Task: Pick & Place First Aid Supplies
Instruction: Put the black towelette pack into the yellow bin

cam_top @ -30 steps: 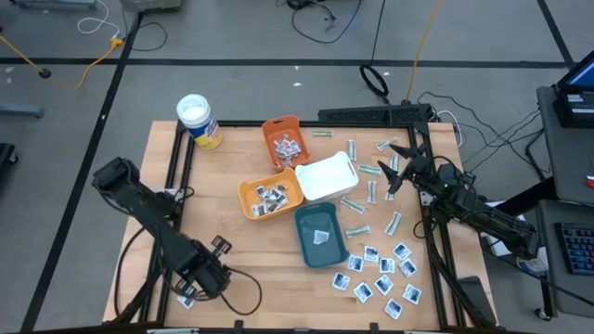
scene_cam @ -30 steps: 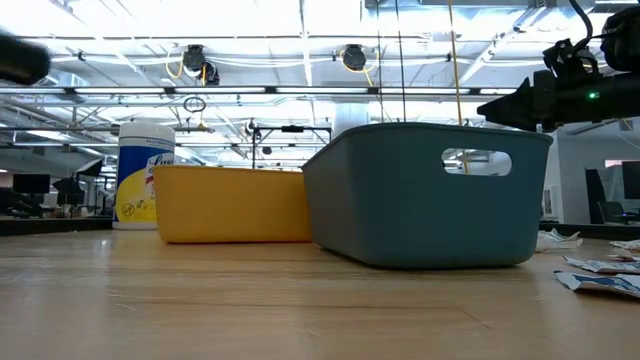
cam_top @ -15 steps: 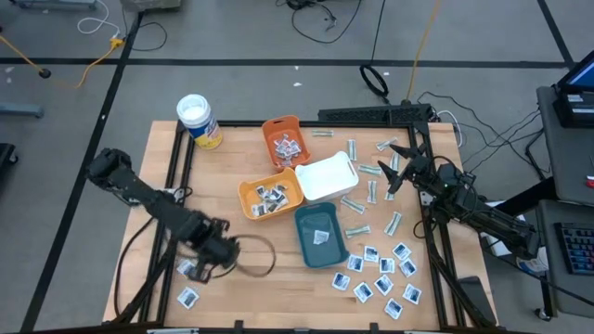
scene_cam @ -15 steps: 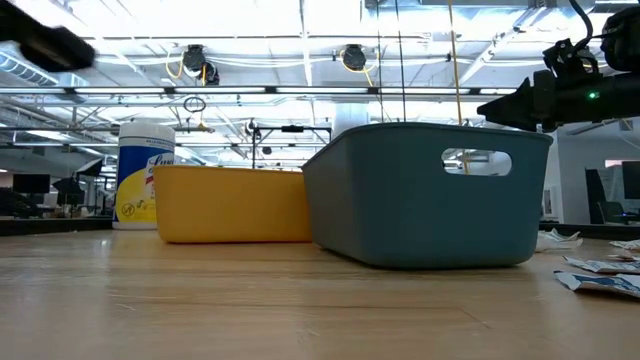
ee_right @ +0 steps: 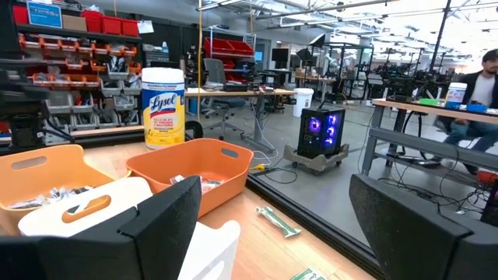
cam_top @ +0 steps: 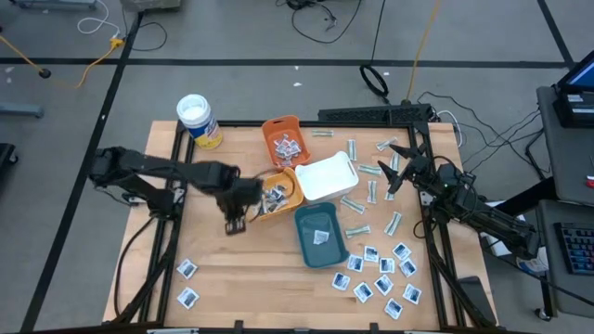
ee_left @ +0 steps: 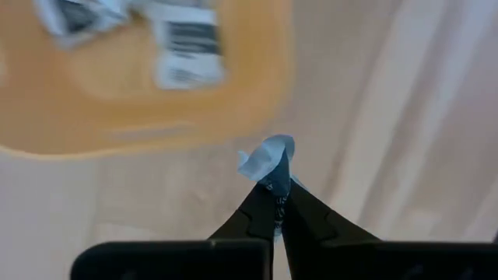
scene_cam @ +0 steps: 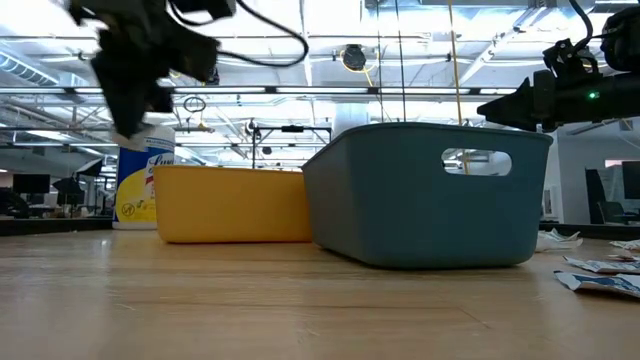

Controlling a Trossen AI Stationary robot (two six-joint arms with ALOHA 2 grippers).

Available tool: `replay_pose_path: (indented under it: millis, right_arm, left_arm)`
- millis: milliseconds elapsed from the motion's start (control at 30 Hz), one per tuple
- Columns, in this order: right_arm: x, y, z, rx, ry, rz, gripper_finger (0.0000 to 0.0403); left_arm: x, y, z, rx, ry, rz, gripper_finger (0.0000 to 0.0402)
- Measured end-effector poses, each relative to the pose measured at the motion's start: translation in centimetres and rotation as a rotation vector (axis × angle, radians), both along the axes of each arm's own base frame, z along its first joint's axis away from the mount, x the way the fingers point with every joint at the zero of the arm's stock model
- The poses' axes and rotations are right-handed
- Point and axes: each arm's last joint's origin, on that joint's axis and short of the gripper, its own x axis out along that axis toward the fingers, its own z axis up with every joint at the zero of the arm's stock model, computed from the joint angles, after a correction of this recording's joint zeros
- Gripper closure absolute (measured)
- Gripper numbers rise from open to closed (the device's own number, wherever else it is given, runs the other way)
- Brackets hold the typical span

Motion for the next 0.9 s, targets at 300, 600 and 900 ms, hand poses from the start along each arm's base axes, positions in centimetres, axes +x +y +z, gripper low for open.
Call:
replay_pose_path:
  millis: [300,600,900]
  right_arm:
    - [0.0,0.0,0.0,0.000,0.000,0.000,0.0080]
    - [0.0,0.0,0.0,0.000,0.000,0.000,0.0080]
    - [0.0,0.0,0.0,0.000,0.000,0.000,0.0080]
  left_arm:
    - [0.0,4.6,0.0,0.016,-0.023,0.132,0.0396]
    - [4.2,7.2,-1.0,0.026,-0.023,0.133,0.0395]
    - [8.6,9.2,-4.0,0.012,0.048,0.126,0.0393]
